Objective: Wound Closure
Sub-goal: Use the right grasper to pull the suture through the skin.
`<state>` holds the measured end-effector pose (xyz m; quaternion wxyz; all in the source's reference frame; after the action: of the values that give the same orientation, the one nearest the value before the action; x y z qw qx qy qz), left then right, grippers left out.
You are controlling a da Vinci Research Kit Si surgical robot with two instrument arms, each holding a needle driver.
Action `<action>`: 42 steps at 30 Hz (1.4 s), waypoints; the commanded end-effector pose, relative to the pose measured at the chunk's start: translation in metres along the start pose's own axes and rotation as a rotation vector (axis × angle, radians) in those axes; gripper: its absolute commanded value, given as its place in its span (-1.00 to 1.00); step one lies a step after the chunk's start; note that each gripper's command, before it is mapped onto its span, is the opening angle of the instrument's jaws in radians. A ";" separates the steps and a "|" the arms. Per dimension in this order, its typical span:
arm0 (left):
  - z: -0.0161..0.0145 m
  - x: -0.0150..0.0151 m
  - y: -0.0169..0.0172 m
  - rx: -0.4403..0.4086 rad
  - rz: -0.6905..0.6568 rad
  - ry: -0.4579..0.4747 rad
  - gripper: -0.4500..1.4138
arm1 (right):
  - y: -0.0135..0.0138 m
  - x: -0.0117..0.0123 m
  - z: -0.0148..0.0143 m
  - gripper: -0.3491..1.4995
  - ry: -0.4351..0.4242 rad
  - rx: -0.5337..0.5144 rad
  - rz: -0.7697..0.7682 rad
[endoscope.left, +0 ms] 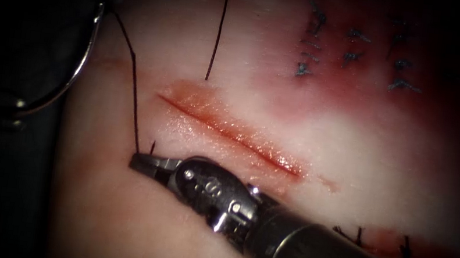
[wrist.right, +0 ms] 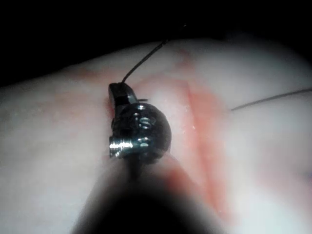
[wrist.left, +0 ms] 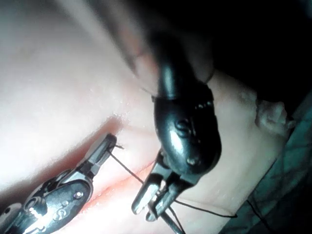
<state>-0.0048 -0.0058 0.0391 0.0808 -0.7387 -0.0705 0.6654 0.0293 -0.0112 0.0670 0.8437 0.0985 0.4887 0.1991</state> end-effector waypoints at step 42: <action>-0.0084 -0.0095 -0.0057 0.473 0.038 -0.309 -0.89 | -0.0034 0.0017 -0.0069 0.73 0.127 -0.064 -0.291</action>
<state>0.0031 -0.0031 0.0499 0.2295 -0.5879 0.0915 0.7703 0.0245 -0.0138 0.0605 0.8343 -0.0119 0.5429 0.0950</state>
